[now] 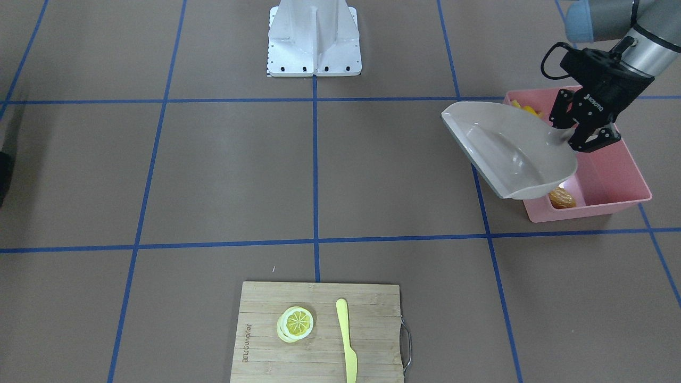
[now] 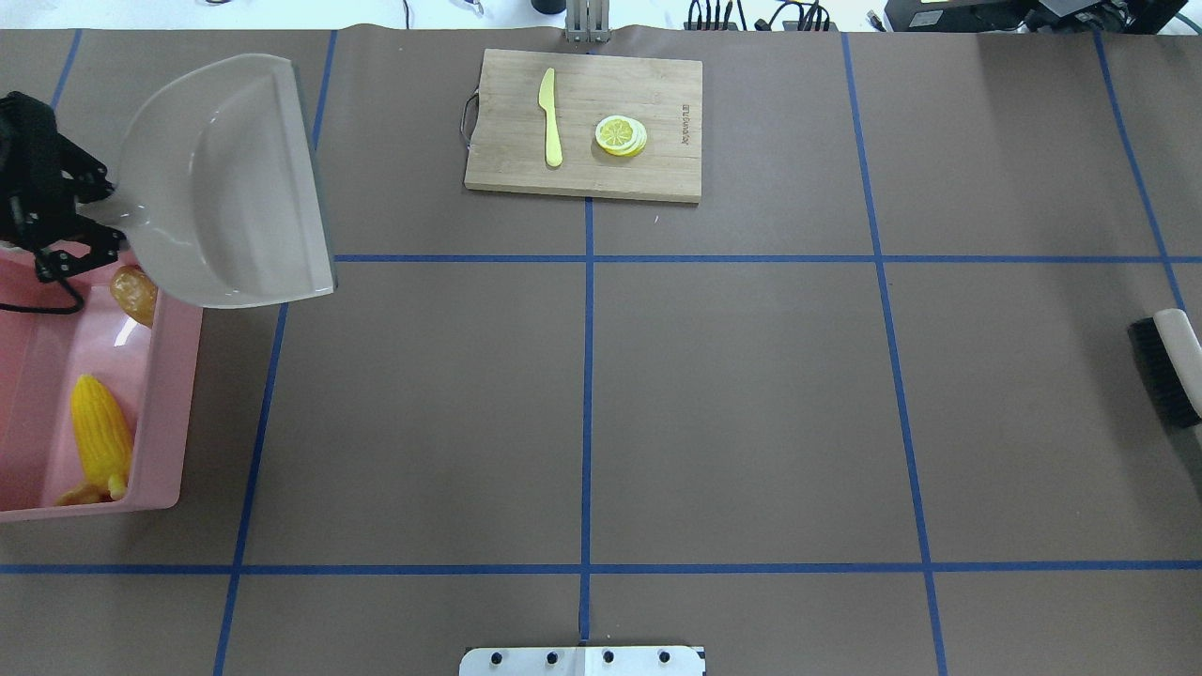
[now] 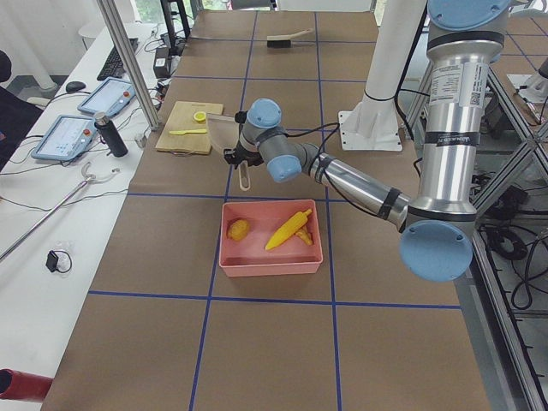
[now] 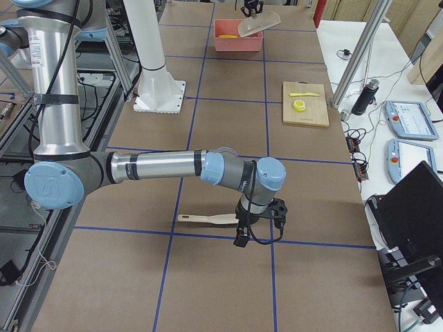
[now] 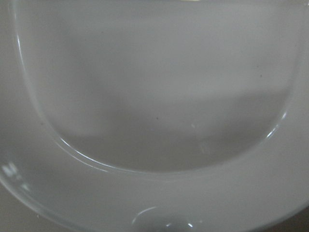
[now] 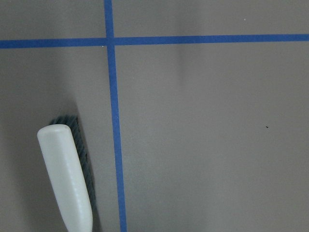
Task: Sweep and dump trash into bin
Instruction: 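Raise the empty dustpan out of the bin and carry it onto the table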
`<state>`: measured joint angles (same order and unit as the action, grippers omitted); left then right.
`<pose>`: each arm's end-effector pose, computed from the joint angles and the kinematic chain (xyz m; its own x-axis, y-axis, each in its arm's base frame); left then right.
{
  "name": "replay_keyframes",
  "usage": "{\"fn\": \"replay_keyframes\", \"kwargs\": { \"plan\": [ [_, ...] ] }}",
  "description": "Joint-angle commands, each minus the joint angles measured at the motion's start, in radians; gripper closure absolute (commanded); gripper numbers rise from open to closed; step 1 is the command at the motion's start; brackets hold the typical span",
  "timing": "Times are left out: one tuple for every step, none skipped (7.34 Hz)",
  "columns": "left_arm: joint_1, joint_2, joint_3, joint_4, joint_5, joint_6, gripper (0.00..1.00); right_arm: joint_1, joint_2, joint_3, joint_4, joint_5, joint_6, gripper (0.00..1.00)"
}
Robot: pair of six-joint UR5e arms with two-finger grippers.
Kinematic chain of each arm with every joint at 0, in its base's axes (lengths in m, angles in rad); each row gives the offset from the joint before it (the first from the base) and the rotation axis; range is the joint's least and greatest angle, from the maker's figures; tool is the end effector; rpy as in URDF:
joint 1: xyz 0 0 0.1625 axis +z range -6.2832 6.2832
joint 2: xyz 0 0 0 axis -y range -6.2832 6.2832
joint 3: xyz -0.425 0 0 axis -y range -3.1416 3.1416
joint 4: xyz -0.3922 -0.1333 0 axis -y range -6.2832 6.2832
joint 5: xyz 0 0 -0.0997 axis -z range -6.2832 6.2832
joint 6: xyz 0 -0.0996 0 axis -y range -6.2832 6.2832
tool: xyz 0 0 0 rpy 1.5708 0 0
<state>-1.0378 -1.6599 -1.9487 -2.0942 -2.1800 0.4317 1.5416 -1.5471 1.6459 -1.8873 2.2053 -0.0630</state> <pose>0.1939 -0.4789 0.3707 0.3041 0.9504 0.0649 -0.4469 0.0822 0.8908 0.0602 -0.4823 0.6485 0.8054 0.0428 0.5912 0.0794 0.9806 -0.1791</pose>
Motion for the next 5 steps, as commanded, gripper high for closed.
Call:
{"fn": "replay_keyframes", "kwargs": {
  "plan": [
    [0.120, -0.177, 0.071, 0.144, 0.052, 0.012, 1.00, 0.000, -0.001, -0.002, 0.000, 0.001, 0.003, 0.00],
    [0.158, -0.270, 0.126, 0.225, 0.052, 0.012, 1.00, 0.000, 0.001, 0.000, 0.001, 0.001, 0.003, 0.00],
    [0.204, -0.341, 0.155, 0.331, 0.052, 0.013, 1.00, 0.000, -0.002, -0.001, -0.001, 0.001, 0.003, 0.00],
    [0.258, -0.375, 0.187, 0.394, 0.054, 0.013, 1.00, 0.000, -0.004, 0.012, 0.000, 0.001, 0.002, 0.00],
    [0.274, -0.426, 0.270, 0.396, 0.055, 0.012, 1.00, 0.000, -0.011, 0.009, 0.001, 0.001, 0.000, 0.00]
  ]
}}
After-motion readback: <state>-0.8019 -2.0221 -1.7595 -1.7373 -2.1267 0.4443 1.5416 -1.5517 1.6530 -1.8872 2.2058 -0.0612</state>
